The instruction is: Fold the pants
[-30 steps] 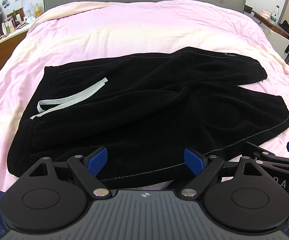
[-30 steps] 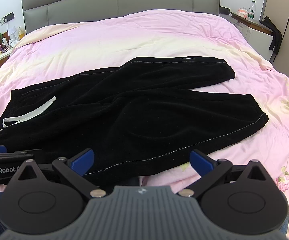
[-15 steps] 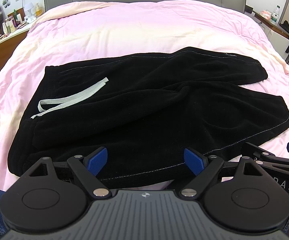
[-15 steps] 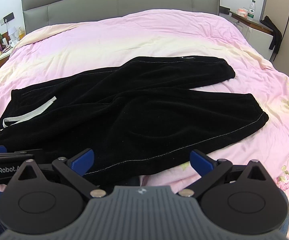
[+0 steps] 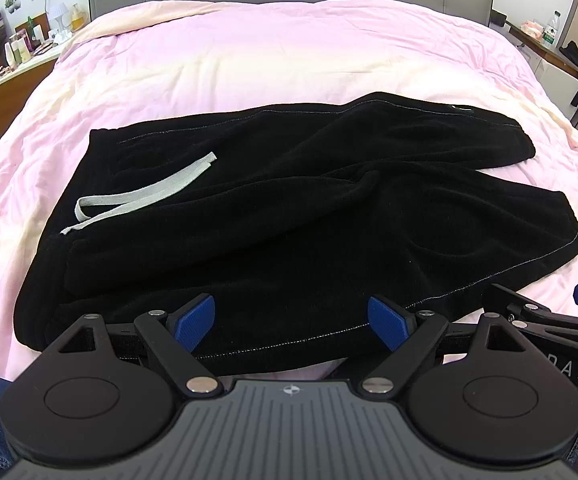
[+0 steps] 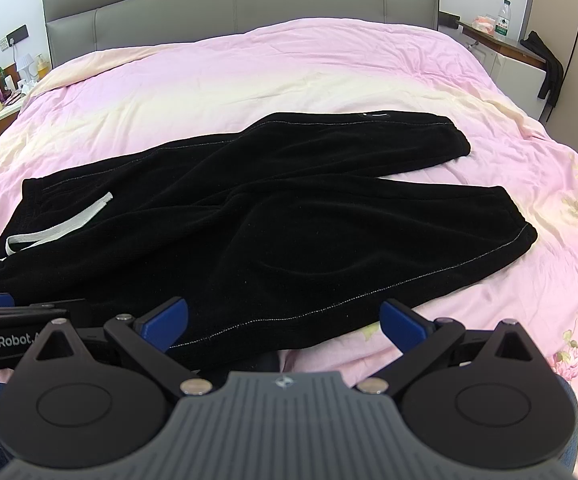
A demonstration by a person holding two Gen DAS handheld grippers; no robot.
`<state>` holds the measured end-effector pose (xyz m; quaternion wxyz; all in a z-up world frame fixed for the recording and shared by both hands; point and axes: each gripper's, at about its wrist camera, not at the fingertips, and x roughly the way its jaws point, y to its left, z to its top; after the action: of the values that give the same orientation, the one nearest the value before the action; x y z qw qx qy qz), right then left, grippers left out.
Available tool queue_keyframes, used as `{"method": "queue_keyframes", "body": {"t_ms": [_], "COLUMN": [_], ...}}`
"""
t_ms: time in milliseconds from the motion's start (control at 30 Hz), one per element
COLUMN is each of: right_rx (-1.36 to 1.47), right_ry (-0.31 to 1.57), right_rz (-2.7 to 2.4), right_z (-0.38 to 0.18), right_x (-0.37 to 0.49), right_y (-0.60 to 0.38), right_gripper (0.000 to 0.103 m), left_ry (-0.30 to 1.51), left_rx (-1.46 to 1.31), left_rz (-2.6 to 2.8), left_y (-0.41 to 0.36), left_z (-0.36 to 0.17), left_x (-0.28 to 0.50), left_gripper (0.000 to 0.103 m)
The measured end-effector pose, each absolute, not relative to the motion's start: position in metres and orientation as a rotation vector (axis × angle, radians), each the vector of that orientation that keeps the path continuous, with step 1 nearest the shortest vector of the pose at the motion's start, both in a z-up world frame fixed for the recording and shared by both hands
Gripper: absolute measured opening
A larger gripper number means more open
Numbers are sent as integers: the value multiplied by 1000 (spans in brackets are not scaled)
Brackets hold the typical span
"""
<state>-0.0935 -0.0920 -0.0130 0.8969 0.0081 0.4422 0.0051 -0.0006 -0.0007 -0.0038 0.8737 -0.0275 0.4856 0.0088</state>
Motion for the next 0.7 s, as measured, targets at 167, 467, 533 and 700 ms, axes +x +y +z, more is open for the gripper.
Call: {"method": "queue_keyframes", "body": {"t_ms": [167, 467, 533, 700], "right_rx": [17, 17, 17, 17], "right_ry": [916, 916, 915, 916], "right_rz": [11, 10, 9, 10], "right_z": [-13, -14, -16, -15], "right_x": [-93, -93, -93, -92], "right_y": [-92, -92, -91, -92], "right_gripper": [98, 98, 98, 98], "left_ry": [1015, 1015, 1015, 1016], "left_rx": [-58, -58, -57, -57], "left_rz": [18, 19, 18, 18], "left_y": [-1, -1, -1, -1], "left_z": [-4, -5, -5, -5], "left_x": [-1, -1, -1, 0], "left_gripper": [101, 101, 101, 101]}}
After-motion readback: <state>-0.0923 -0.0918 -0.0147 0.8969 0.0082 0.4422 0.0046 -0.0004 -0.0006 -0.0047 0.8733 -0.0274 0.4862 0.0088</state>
